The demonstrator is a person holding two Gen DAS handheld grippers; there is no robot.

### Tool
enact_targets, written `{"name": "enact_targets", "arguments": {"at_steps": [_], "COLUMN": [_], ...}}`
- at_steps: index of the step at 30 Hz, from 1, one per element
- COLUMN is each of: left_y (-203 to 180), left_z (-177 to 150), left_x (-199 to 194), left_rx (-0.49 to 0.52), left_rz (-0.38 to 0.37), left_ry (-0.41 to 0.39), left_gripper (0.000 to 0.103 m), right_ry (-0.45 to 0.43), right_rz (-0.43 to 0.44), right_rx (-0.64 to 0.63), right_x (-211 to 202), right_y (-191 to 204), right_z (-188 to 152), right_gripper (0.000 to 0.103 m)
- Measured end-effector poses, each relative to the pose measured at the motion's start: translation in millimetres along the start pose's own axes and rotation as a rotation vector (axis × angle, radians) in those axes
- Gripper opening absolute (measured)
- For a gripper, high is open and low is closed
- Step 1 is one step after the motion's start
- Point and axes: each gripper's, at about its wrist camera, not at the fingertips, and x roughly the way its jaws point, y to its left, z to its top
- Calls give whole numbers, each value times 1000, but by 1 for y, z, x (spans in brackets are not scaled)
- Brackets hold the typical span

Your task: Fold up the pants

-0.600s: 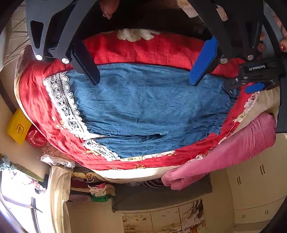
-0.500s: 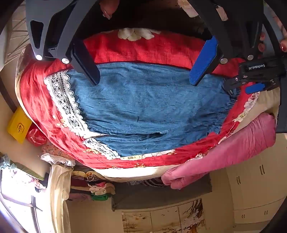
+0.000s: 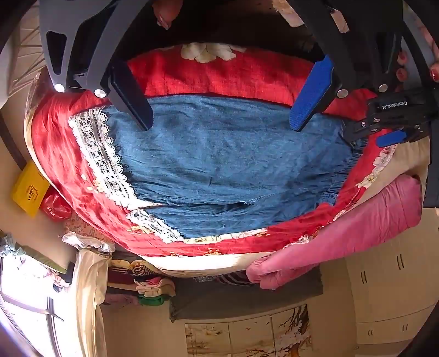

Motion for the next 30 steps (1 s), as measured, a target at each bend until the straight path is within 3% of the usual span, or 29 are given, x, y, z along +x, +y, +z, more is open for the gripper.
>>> {"name": "enact_targets", "arguments": {"at_steps": [30], "left_y": [-1], "left_z": [1], "left_x": [-5], "left_rx": [1], "left_rz": [-4], "left_ry": [-19], "left_gripper": [94], "right_ry": [1], "right_rz": [-8], "right_rx": [-10], "right_x": [-1], "right_y": [1], "right_z": [1], "right_gripper": [99]}}
